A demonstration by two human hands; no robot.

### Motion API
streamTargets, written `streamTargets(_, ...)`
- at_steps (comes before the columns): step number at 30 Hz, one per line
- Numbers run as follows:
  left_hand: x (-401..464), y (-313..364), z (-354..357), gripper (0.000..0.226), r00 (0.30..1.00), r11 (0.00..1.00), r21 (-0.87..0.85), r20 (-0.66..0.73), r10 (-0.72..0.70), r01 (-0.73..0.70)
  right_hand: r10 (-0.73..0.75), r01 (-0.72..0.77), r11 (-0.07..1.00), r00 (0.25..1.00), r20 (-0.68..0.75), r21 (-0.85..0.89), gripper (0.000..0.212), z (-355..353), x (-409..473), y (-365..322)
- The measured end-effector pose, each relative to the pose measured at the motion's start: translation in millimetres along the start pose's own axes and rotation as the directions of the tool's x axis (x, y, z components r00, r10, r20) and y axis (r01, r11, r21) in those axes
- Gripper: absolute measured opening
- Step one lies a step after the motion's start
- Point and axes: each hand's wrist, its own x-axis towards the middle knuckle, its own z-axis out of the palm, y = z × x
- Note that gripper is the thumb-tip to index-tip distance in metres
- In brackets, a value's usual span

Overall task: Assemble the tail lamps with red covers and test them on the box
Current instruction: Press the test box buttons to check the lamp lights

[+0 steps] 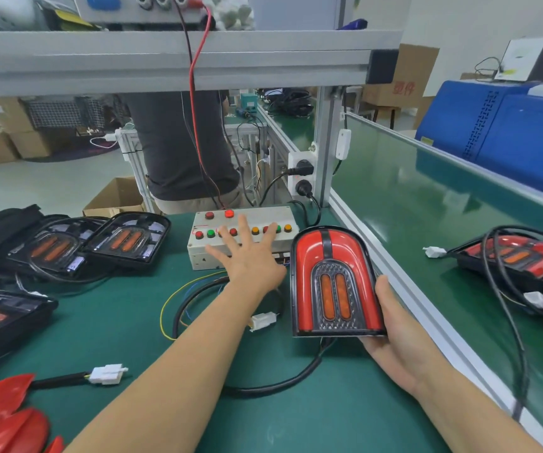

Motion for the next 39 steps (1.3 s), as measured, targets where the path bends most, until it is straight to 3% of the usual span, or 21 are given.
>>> streamTargets(7,2,6,-10,0.076,0.997,0.999,-0.031,0.071,-0.012,0.014,-0.01,0.01,1.0,1.0,0.015,0.029,0.055,-1,1,2)
streamTargets(27,3,5,0,0.08,1.0,0.995,-0.099,0.017,-0.017,0.019,-0.042,0.043,0.999,0.999,-0.018,0.026,0.061,-2,4,5)
streamTargets(35,2,7,-8,0.079,0.999,0.997,-0.073,0.044,-0.027,0.03,-0.054,0.056,0.998,0.997,-0.045,0.034,0.061,-1,2,5)
streamTargets(39,2,6,-9,0.074,1.0,1.0,0.022,-0.005,0.017,-0.017,-0.038,0.039,0.999,0.999,-0.033,0.025,0.057,1,0,3)
